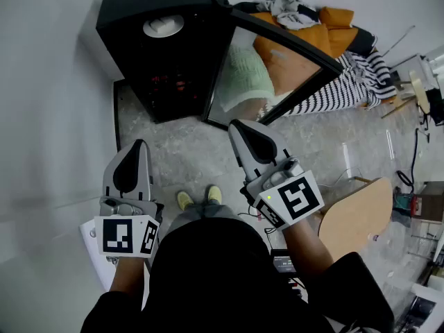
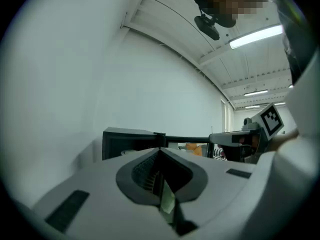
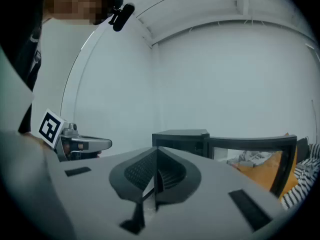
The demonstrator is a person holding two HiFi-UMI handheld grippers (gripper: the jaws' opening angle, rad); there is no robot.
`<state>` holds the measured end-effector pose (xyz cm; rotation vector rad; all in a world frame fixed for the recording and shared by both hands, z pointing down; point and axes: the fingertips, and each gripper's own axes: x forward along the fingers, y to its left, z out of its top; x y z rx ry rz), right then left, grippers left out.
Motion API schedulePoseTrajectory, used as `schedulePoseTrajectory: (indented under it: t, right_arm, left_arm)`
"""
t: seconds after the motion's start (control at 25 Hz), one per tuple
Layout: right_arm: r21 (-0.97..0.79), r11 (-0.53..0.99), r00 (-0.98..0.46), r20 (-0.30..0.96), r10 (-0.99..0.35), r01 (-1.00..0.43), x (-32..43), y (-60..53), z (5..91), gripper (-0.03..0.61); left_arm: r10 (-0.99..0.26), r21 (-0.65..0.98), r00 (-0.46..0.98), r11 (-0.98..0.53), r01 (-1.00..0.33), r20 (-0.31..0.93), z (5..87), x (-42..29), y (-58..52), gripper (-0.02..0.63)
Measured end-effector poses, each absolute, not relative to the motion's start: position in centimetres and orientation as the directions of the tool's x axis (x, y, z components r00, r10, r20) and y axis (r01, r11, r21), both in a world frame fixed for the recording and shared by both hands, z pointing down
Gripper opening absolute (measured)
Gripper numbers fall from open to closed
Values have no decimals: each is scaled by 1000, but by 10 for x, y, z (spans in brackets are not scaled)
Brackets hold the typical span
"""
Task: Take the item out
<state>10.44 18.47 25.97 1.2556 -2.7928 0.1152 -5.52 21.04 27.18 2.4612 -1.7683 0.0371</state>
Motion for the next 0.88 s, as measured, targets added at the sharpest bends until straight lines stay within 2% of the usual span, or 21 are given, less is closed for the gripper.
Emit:
schedulePoseTrajectory:
  t: [0.44, 0.88]
  right_arm:
    - [-71, 664, -668, 67, -742, -745, 117, 174, 245, 5]
    - [-61, 673, -676, 73, -733, -737, 94, 182, 243, 5]
  left_arm:
    - [-935, 74, 341, -335, -939, 94, 270, -51, 198, 8]
    - [-929, 80, 359, -353, -932, 85, 272, -73, 206, 8]
